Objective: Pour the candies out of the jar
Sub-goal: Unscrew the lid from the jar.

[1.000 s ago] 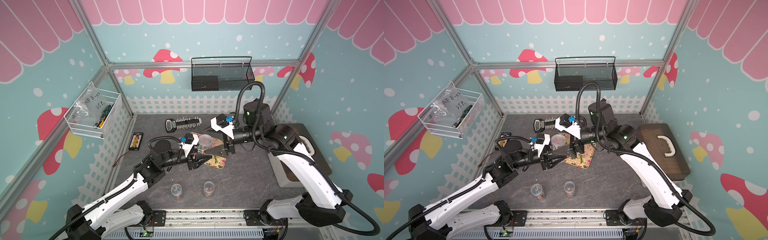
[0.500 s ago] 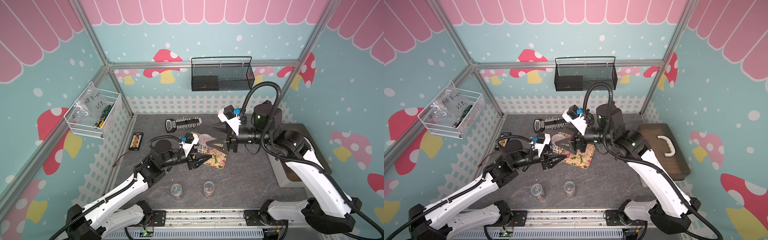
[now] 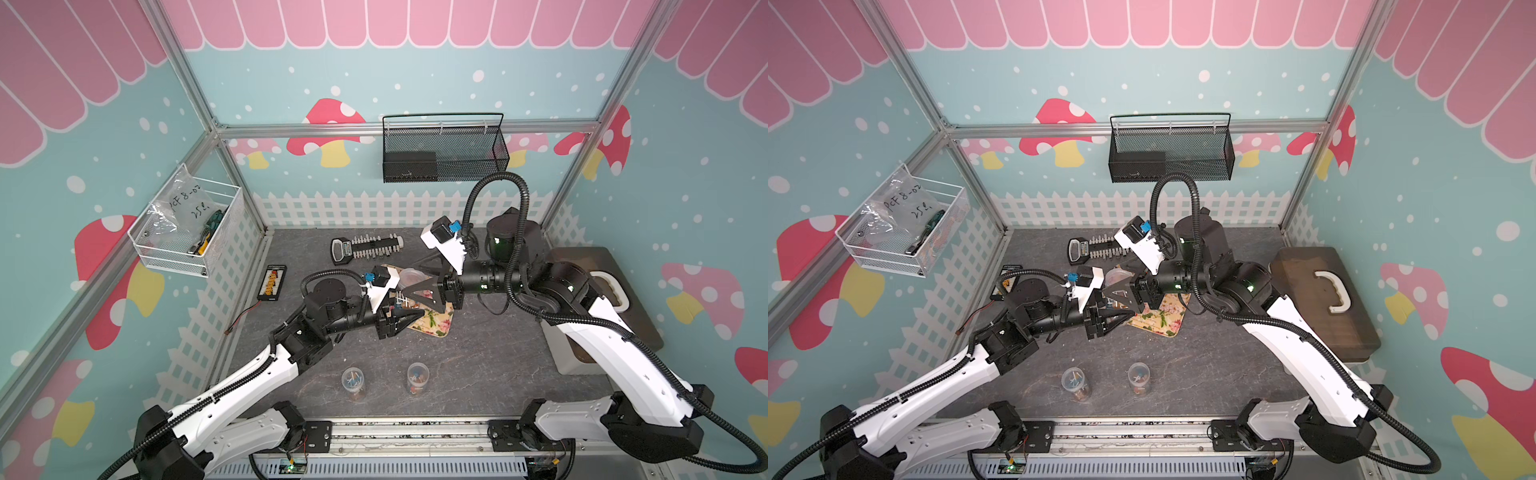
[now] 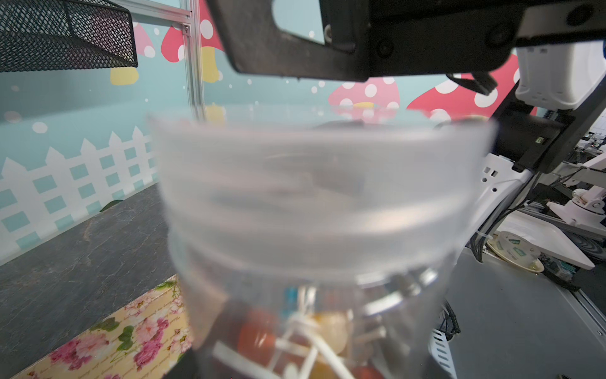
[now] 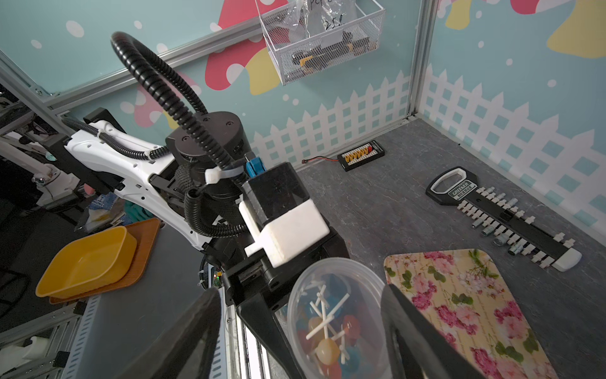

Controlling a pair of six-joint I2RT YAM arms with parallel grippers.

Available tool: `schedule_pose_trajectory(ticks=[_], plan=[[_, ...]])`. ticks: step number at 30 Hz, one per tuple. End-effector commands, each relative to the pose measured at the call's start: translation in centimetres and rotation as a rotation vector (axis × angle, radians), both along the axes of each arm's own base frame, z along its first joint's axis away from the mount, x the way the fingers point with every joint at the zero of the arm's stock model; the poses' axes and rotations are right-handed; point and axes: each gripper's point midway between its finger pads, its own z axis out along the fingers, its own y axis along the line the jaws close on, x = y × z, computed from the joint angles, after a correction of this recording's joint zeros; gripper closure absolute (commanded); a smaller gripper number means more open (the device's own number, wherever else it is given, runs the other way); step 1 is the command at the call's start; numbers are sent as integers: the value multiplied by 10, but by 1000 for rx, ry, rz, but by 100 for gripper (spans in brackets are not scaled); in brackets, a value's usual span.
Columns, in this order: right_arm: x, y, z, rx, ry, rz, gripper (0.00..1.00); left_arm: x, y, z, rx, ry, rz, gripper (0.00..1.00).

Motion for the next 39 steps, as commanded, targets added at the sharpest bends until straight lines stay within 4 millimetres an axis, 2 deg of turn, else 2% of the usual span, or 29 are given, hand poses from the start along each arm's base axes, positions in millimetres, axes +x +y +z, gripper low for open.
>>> schedule_pose_trajectory(ticks=[1,11,14,17,19,23,29,32,38,39], plan=[[5,2,-14,-41,20,-18,26,2,1,9,-17,-12,11,59],[18,7,-23,-72,32,-55,26,1,3,8,-11,-19,14,59],[17,10,-26,-74,37,-38,33,1,3,8,-10,-19,15,59],[15,11,-24,-69,33,-20,47,1,3,7,-9,-18,14,59],[13,10,-20,-62,14,-7,56,1,3,7,-9,-17,12,59],[6,7,-3,-49,-90,46,63,-1,2,7,-11,-15,6,59],[-21,1,24,8,-330,289,66,-4,2,8,-17,-8,-13,59],[-33,-3,32,55,-406,404,66,-6,1,10,-25,-5,-24,59],[-27,0,31,73,-403,435,65,-8,3,13,-47,-5,-23,59],[-30,1,32,91,-392,456,64,-8,3,12,-49,-5,-22,59]])
